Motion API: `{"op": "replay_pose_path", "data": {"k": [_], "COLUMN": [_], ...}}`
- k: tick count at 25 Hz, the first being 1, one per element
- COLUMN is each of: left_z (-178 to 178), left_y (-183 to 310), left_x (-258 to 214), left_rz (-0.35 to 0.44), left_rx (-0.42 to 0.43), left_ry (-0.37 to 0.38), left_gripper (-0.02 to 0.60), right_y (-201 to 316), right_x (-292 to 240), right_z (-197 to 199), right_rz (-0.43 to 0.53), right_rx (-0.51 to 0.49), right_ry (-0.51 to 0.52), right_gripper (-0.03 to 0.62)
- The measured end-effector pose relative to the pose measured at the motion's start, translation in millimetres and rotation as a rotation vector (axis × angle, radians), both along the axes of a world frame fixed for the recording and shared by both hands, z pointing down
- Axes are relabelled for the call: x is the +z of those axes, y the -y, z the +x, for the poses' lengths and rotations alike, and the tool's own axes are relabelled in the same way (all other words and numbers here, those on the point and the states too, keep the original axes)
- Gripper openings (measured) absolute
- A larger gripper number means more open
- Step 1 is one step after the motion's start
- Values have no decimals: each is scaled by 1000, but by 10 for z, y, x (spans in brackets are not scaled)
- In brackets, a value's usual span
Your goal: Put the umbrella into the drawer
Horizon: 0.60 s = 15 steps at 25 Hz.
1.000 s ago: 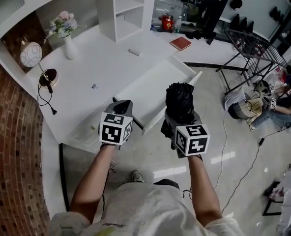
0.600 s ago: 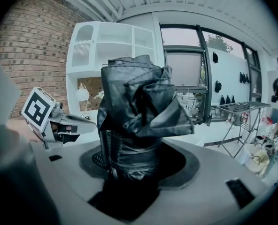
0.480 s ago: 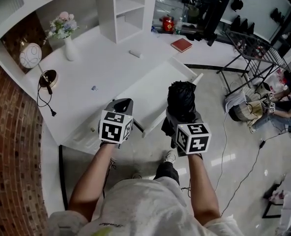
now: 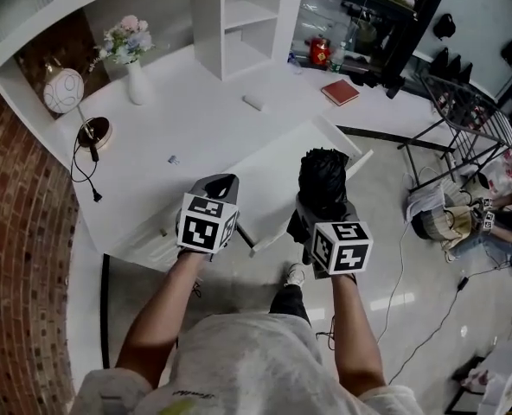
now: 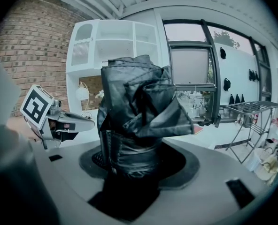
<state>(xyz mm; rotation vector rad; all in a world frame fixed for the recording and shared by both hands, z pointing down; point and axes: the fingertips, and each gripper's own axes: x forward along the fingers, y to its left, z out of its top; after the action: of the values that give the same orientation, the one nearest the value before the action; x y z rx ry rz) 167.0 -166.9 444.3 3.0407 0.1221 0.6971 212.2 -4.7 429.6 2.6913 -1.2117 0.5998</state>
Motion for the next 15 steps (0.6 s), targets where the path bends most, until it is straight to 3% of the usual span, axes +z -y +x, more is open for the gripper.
{"op": "replay_pose_path", "data": {"k": [15], "left_z": [712], "left_y": [183], "left_x": [146], "left_rz": [-12], "left_rx": [-197], "left_ry": [60], "left_gripper": [-6], "right_y": [245], "right_x": [99], "right_z": [1119], "right_rz": [-21], "right_rx": [-181], "right_ry": [47], "right_gripper": [255]}}
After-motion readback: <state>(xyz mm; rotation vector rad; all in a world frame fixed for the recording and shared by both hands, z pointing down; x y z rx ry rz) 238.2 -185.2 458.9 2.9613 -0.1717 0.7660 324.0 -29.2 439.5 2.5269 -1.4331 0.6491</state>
